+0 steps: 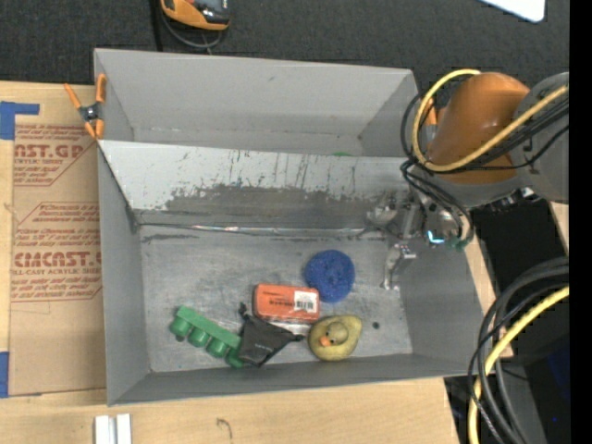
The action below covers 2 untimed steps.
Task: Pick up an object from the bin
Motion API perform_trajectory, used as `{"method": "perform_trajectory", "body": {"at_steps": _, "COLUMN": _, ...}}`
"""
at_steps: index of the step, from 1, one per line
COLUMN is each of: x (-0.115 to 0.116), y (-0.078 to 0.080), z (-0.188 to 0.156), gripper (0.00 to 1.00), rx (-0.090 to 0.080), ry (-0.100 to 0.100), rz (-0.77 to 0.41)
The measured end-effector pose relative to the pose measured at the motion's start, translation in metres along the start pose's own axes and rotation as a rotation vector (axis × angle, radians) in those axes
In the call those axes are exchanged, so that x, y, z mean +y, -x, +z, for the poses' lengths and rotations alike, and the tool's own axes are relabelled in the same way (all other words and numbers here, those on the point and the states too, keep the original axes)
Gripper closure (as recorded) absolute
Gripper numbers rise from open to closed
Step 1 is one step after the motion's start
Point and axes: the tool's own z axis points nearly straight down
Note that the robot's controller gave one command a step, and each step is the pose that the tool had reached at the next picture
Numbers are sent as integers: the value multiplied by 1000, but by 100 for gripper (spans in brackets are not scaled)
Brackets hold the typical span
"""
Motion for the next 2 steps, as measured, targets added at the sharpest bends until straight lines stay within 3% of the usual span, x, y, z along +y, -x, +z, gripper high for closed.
{"method": "perform_trajectory", "body": {"at_steps": 1, "x": 0, "y": 2, "z": -5, "gripper": 0, "rx": -7, "ry": -1, "rz": -1}}
{"method": "perform_trajectory", "body": {"at_steps": 2, "x": 71, "y": -21, "z": 78, "gripper": 100, "rx": -15, "ry": 1, "rz": 33}}
